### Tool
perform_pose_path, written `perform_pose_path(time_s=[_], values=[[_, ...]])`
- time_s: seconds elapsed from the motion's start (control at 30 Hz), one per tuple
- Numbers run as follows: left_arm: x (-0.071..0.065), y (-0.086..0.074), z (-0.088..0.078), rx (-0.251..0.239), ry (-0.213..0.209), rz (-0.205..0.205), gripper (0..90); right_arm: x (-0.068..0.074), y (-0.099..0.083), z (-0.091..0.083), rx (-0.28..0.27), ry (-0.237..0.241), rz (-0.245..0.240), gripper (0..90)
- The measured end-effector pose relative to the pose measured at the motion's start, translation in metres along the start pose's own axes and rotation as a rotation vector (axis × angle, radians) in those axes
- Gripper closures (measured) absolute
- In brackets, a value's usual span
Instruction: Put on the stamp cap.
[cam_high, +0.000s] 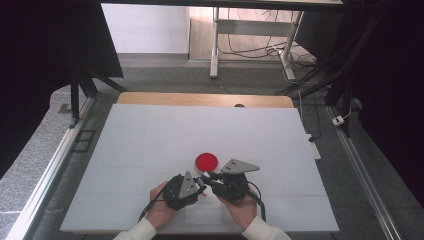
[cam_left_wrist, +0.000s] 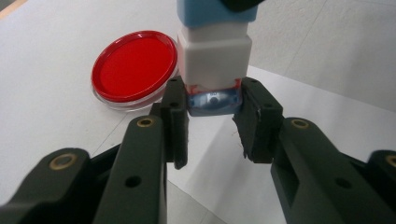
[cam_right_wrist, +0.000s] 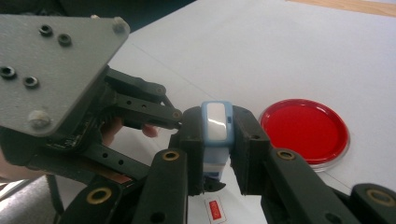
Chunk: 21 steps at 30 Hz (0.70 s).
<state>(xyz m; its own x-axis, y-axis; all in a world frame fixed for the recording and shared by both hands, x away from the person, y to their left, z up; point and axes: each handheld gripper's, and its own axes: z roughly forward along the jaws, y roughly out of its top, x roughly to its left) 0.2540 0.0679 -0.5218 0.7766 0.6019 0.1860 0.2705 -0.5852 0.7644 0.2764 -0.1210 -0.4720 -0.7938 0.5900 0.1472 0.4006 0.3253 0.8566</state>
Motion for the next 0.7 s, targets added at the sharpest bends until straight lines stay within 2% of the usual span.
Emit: perform_pose_path(time_s=[0.2, 0.47, 0.7], values=[[-0.0004, 0.0014, 0.0004, 0.004, 0.011, -0.003, 65.4, 0.0018, -0.0002, 0.0021, 0.003, -0.028, 0.017, 75.3], [-0.0008, 0.0027, 0.0014, 0.003, 0.026, -0.016, 65.5, 0.0092, 0.0023, 0.0037, 0.013, -0.087, 0.004, 75.3], [-0.0015, 0.0043, 0.003, 0.007, 0.037, -0.017, 65.4, 0.0083, 0.0025, 0.0031, 0.004, -0.089, 0.039, 75.4]])
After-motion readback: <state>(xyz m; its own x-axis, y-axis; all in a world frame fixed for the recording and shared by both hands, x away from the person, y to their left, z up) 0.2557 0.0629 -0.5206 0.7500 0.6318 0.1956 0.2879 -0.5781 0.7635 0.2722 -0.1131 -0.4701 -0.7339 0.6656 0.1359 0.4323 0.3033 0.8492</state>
